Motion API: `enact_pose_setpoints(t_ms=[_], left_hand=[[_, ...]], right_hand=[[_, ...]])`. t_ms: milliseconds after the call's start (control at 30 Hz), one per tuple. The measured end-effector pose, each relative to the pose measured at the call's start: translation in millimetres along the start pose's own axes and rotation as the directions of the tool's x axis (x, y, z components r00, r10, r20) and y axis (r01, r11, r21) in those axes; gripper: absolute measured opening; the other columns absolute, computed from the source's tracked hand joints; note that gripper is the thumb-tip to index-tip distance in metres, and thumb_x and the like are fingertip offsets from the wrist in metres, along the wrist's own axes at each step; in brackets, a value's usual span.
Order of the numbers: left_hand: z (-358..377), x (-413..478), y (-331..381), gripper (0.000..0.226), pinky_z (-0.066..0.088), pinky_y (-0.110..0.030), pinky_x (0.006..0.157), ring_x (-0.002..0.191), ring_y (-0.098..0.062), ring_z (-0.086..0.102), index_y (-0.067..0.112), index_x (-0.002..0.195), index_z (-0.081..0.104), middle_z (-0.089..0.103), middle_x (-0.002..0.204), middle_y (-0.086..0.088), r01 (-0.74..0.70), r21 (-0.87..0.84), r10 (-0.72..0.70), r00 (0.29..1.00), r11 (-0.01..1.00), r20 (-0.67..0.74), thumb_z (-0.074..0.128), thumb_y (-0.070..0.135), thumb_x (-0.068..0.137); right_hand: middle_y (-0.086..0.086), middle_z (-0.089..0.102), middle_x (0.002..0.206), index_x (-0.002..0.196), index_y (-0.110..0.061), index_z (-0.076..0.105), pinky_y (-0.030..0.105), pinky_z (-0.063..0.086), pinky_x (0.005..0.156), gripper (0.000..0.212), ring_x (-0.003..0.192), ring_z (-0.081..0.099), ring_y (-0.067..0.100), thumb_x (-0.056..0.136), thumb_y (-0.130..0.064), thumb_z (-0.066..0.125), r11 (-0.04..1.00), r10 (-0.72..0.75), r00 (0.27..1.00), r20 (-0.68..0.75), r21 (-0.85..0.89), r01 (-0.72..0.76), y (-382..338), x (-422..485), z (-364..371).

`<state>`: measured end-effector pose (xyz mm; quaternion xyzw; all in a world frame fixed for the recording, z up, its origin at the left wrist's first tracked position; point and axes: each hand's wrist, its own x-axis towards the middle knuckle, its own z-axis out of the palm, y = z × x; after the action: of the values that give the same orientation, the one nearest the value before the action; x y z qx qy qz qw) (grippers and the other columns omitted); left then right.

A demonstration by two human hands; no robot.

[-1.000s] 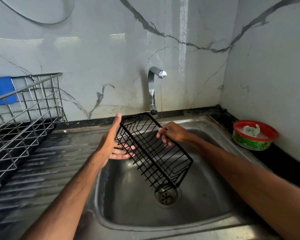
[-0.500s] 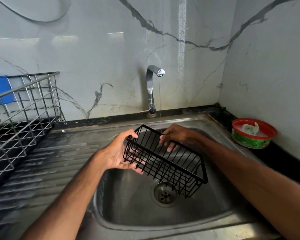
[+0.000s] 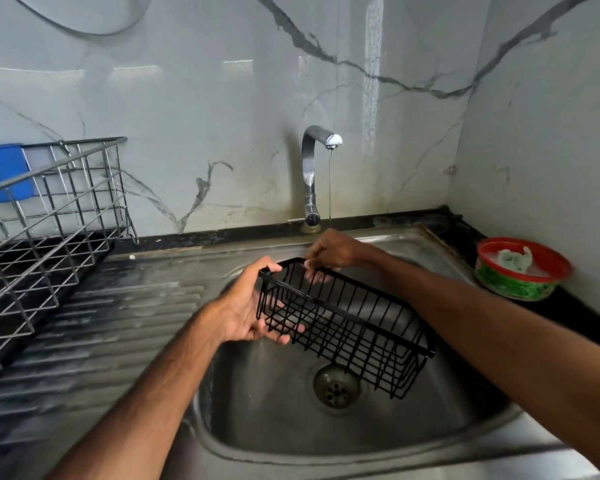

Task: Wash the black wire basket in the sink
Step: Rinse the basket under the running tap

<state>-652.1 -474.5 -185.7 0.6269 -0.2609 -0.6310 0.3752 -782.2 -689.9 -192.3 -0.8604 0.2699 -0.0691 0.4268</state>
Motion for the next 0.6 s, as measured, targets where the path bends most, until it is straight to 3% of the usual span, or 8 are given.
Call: enact_pose_setpoints(t_ms=[100,233,333,400,467,600], left_hand=[[-3,2,0,0.069,0.036,-0.016,0.030,0.067,-0.042,0.071,0.003,0.085,0.075,0.070,0.118,-0.034,0.000,-0.025,0.000,1.000,1.000,0.001,0.058,0.069,0.076],[-4,3,-1,0.075,0.039,-0.017,0.031,0.069,-0.042,0.070,0.000,0.104,0.072,0.070,0.120,-0.032,-0.010,-0.046,0.009,1.000,0.999,-0.029,0.059,0.069,0.076],[-2,6,-2,0.075,0.040,-0.017,0.030,0.070,-0.043,0.071,0.001,0.106,0.069,0.071,0.119,-0.031,-0.028,-0.057,0.023,0.996,0.998,-0.083,0.061,0.069,0.074],[0,6,-2,0.071,0.039,-0.017,0.029,0.069,-0.042,0.070,0.002,0.099,0.067,0.072,0.116,-0.031,-0.029,-0.050,0.023,0.993,0.998,-0.114,0.059,0.068,0.076],[0,4,0,0.068,0.037,-0.016,0.029,0.067,-0.041,0.070,0.002,0.093,0.068,0.073,0.113,-0.031,-0.023,-0.040,0.018,0.991,0.999,-0.135,0.056,0.068,0.079],[-13,-1,3,0.070,0.035,-0.015,0.029,0.064,-0.039,0.069,0.002,0.099,0.068,0.073,0.106,-0.029,-0.013,-0.061,0.005,0.991,0.998,-0.136,0.054,0.068,0.079]], right_hand=[[0.018,0.077,0.099,0.108,0.006,0.071,0.036,0.064,0.075,0.026,0.095,0.075,0.036,0.097,-0.017,0.067,0.998,0.039,0.994,0.101,0.053,-0.044,22,-20,-9],[0.015,0.076,0.107,0.117,0.004,0.069,0.034,0.062,0.082,0.028,0.100,0.074,0.029,0.096,-0.014,0.067,0.989,0.101,0.982,0.156,0.087,-0.116,44,-58,-29],[0.012,0.077,0.105,0.117,0.000,0.070,0.033,0.061,0.083,0.025,0.099,0.075,0.026,0.096,-0.013,0.068,0.980,0.196,0.959,0.204,0.008,-0.201,50,-70,-39],[0.008,0.078,0.102,0.114,-0.002,0.071,0.028,0.061,0.077,0.023,0.097,0.076,0.023,0.095,-0.014,0.069,0.969,0.238,0.952,0.194,-0.109,-0.221,45,-65,-39],[0.009,0.079,0.098,0.110,0.002,0.071,0.027,0.060,0.071,0.022,0.093,0.076,0.025,0.095,-0.013,0.069,0.969,0.217,0.961,0.172,-0.161,-0.190,34,-53,-34],[0.008,0.079,0.094,0.104,0.002,0.073,0.024,0.057,0.061,0.017,0.078,0.076,0.018,0.096,-0.011,0.067,0.994,0.010,0.997,0.071,-0.112,-0.002,12,-19,-11]])
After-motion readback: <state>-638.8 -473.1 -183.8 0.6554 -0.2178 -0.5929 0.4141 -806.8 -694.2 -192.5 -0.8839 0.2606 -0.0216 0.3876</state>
